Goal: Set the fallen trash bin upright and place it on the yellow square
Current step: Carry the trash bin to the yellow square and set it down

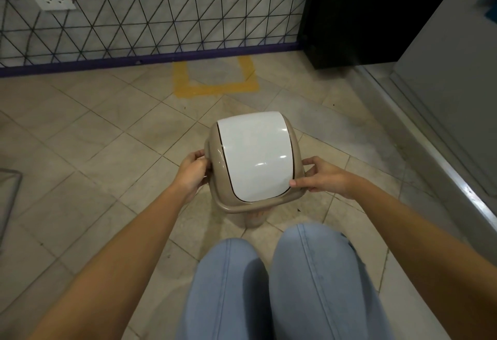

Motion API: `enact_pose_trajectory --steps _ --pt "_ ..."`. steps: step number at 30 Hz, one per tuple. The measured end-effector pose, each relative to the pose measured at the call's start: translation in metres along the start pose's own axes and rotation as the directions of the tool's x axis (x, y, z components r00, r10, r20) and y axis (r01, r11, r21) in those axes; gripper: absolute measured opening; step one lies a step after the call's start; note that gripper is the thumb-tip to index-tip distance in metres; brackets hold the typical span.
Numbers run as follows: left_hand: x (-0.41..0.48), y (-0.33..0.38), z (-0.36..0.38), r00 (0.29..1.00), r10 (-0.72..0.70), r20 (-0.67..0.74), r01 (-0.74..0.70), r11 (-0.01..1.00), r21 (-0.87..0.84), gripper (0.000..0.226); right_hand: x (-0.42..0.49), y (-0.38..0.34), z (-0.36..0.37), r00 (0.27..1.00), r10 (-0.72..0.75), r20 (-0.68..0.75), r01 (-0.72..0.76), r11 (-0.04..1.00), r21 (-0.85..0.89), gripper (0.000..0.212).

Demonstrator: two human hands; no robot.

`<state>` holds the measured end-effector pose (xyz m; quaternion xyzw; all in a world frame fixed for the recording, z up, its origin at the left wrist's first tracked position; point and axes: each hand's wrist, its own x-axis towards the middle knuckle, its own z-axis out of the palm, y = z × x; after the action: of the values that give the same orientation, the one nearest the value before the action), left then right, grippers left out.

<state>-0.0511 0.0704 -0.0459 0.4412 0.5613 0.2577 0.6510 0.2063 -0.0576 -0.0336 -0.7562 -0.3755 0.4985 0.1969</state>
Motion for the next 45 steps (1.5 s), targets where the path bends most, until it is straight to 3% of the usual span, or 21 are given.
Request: enact_pose_trajectory --steps 4,8,15,20,23,31,45 --pt "-0.002 -0.009 -0.006 0.989 0.144 -0.032 -0.134 0.967 0.215 0.049 -0.003 -0.003 0.002 0.991 -0.104 -0.081 0.092 0.986 -0.137 0.112" --pt "-0.011 -0.018 -0.013 0.937 0.35 0.018 -0.313 0.81 0.496 0.051 -0.006 -0.004 0.007 0.968 -0.23 -0.097 0.186 0.923 -0.338 0.119" --pt "-0.035 -0.03 -0.019 0.894 0.427 0.136 -0.433 0.745 0.508 0.088 -0.005 -0.006 0.014 0.952 -0.27 -0.145 0.209 0.918 -0.337 0.116" --pt "-0.048 -0.036 -0.016 0.856 0.42 0.301 -0.516 0.671 0.532 0.116 -0.006 -0.007 0.016 0.939 -0.306 -0.157 0.255 0.925 -0.281 0.124" --pt "-0.053 -0.04 -0.012 0.853 0.422 0.307 -0.521 0.649 0.554 0.129 -0.008 -0.008 0.018 0.932 -0.323 -0.167 0.27 0.922 -0.279 0.127" --pt "-0.049 -0.037 -0.01 0.86 0.43 0.274 -0.506 0.65 0.567 0.126 -0.005 -0.015 0.017 0.924 -0.344 -0.168 0.277 0.904 -0.326 0.126" --pt "-0.011 -0.03 -0.01 0.861 0.471 0.193 -0.498 0.699 0.513 0.108 0.022 -0.033 0.017 0.915 -0.351 -0.197 0.311 0.927 -0.209 0.119"
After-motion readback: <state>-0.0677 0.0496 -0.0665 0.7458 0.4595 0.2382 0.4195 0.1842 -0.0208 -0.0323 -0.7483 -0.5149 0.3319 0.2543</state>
